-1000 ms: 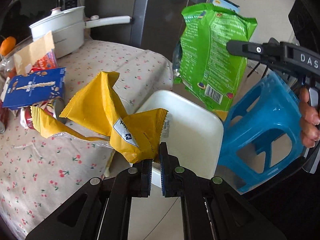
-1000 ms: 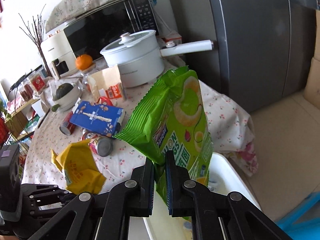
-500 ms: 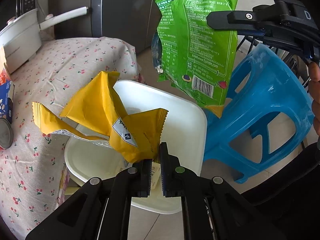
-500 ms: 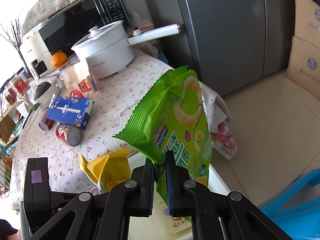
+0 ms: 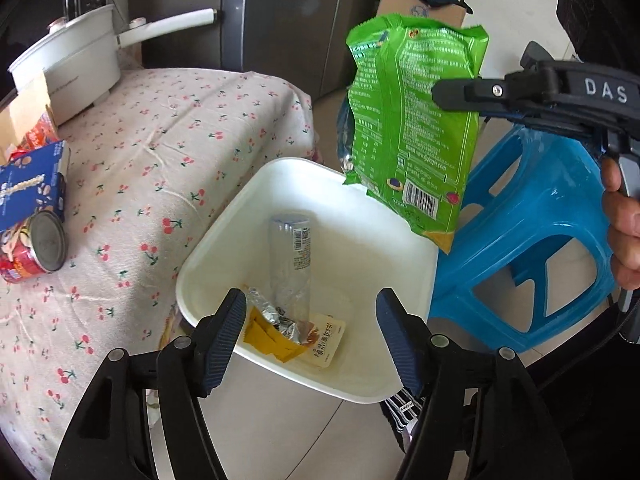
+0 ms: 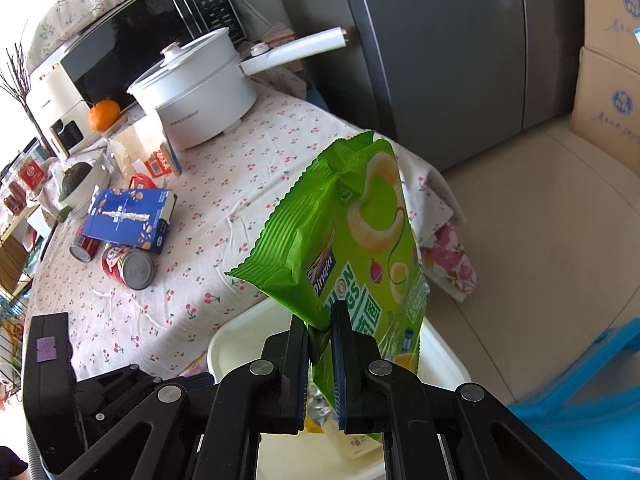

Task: Collect trash
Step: 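Lower the green bag into the bin and open the right gripper, then move the left gripper to the red can and grasp it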

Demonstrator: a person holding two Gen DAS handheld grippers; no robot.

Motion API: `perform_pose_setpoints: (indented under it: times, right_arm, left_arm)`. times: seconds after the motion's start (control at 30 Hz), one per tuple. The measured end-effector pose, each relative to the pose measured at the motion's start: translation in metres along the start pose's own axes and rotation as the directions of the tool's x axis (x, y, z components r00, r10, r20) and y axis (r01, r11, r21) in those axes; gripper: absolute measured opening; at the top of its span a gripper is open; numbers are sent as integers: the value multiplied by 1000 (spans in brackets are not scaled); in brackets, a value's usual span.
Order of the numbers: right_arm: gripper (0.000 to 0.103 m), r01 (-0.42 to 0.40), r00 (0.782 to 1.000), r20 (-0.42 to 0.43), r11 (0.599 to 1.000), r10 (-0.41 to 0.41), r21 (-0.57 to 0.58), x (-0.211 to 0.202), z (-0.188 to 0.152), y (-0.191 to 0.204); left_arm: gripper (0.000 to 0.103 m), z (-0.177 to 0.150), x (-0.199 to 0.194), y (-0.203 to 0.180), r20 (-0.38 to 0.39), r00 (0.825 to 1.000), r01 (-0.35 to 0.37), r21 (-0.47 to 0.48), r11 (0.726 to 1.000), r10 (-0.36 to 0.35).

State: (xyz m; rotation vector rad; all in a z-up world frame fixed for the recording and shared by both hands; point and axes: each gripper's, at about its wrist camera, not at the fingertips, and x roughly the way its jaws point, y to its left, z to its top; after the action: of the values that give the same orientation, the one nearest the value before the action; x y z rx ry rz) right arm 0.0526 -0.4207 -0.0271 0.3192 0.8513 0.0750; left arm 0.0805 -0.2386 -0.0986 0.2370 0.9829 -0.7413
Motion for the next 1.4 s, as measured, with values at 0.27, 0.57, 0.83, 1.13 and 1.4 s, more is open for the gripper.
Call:
perform_pose_setpoints:
  times: [0.27,0.57,0.83,1.13,1.4]
  right_arm:
    - [8,-9,993,-114,998,17,68,31,-7,14]
    - [13,114,969,-234,983,-78,145,60,-15,9]
    - [62,117,979,-181,987,-96,111,51,-6,33]
    - [77,159,981,-98,983,-168,-96,50,0,96]
    - [88,122,985,-97,972,-144,-202,66,1,155]
  left_arm:
    - [76,-11,-50,44,40,997,-60,-89,994,63]
    - [77,-24,-89,82,71,991,-101,-176,979,115]
    - [91,-35,-126,111,100,972,-182,-263,948,214]
    - [98,-50,-154,154,82,943,-267,-389,882,321]
    - [103,-64,-168,191,39,895,-388,-419,821,443]
